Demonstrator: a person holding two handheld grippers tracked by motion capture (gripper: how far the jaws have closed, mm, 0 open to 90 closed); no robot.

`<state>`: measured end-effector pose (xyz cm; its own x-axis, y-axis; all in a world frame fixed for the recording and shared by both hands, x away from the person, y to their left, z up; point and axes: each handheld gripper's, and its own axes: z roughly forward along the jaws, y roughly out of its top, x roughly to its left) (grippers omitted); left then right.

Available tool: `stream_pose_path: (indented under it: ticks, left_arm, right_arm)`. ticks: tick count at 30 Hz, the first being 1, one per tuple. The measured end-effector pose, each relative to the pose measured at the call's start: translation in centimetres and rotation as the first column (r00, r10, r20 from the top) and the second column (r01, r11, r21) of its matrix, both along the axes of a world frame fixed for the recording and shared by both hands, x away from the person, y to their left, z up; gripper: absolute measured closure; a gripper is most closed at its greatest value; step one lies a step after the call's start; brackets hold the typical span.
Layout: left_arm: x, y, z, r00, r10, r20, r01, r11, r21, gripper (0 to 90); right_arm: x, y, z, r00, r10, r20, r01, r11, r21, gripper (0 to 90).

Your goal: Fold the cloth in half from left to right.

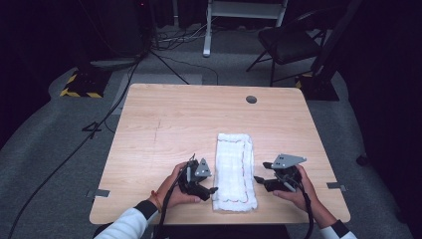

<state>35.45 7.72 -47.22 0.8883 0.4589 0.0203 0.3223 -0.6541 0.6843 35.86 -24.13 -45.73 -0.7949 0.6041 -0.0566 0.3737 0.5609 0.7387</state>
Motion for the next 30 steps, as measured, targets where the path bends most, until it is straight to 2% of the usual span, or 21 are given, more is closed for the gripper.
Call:
stream_pose_path:
  ticks: [1, 3, 5, 8, 9, 10, 11, 13, 15, 17, 18, 21, 25, 28, 30]
  left_arm:
    - [0.9, 0.0, 0.4, 0.9999, 0.014, 0.001, -0.014, 0.9996, -0.025, 23.0]
    - [2.3, -0.1, 0.9, 0.9993, 0.037, 0.002, -0.036, 0.9982, -0.047, 23.0]
    - [4.1, -0.5, 1.4, 0.9976, 0.065, 0.025, -0.064, 0.9971, -0.042, 23.0]
    - [6.8, -1.4, 1.9, 0.9954, 0.091, 0.03, -0.09, 0.9955, -0.03, 23.0]
    - [7.7, -1.7, 1.9, 0.9945, 0.101, 0.031, -0.1, 0.9946, -0.027, 23.3]
    - [8.6, -2.0, 2.0, 0.9938, 0.108, 0.028, -0.107, 0.9939, -0.026, 23.2]
    - [9.3, -2.3, 1.9, 0.9924, 0.12, 0.027, -0.12, 0.9926, -0.022, 22.9]
    - [10.9, -3.0, 1.6, 0.9894, 0.144, 0.018, -0.144, 0.9895, -0.015, 23.2]
    - [12.2, -3.3, 1.2, 0.9866, 0.162, -0.014, -0.163, 0.9863, -0.029, 23.3]
    - [13.0, -3.6, 0.8, 0.9836, 0.179, -0.021, -0.18, 0.9836, -0.017, 23.3]
    - [13.3, -3.8, 0.5, 0.9802, 0.196, -0.024, -0.197, 0.9803, -0.017, 23.3]
    - [14.6, -3.9, -0.3, 0.971, 0.234, -0.048, -0.234, 0.9722, 0.003, 23.4]
    - [15.4, -3.9, -0.8, 0.962, 0.266, -0.063, -0.266, 0.9639, -0.001, 24.6]
    - [15.9, -4.0, -1.3, 0.9584, 0.274, -0.079, -0.275, 0.9614, -0.001, 24.5]
    - [16.1, -4.1, -1.6, 0.959, 0.27, -0.085, -0.271, 0.9624, -0.002, 24.3]
  right_arm:
    - [0.5, -0.1, 0.2, 0.9999, -0.006, 0.009, 0.006, 1.0, -0.001, 37.2]
    - [2.0, -0.2, 0.5, 0.9996, -0.025, 0.016, 0.025, 1.0, 0.002, 37.9]
    - [3.7, -0.2, 0.7, 0.9985, -0.05, 0.024, 0.05, 0.999, 0.005, 38.7]
    - [6.1, 0.2, 0.6, 0.9968, -0.077, 0.021, 0.077, 0.997, -0.016, 39.4]
    - [6.9, 0.3, 0.6, 0.9964, -0.084, 0.013, 0.084, 0.996, -0.005, 40.0]
    - [7.7, 0.4, 0.6, 0.9961, -0.089, -0.003, 0.089, 0.996, 0.009, 40.1]
    - [8.4, 0.6, 0.6, 0.9954, -0.095, -0.008, 0.095, 0.995, -0.003, 40.1]
    - [9.6, 0.9, 0.4, 0.9932, -0.115, 0.014, 0.116, 0.993, -0.036, 40.6]
    - [10.7, 1.1, 0.3, 0.9914, -0.131, 0.002, 0.131, 0.991, -0.034, 41.3]
    - [11.6, 1.2, -0.1, 0.9897, -0.143, -0.01, 0.142, 0.989, -0.036, 41.4]
    - [11.9, 1.2, -0.2, 0.9892, -0.145, -0.022, 0.144, 0.989, -0.021, 42.0]
    - [13.0, 1.6, -0.9, 0.9865, -0.157, -0.046, 0.156, 0.987, -0.031, 41.8]
    - [14.0, 2.3, -1.6, 0.9848, -0.169, -0.042, 0.166, 0.984, -0.057, 42.3]
    - [14.5, 2.9, -2.1, 0.9853, -0.165, -0.044, 0.162, 0.984, -0.077, 42.8]
    - [15.0, 3.3, -2.6, 0.9842, -0.167, -0.058, 0.162, 0.983, -0.081, 42.8]
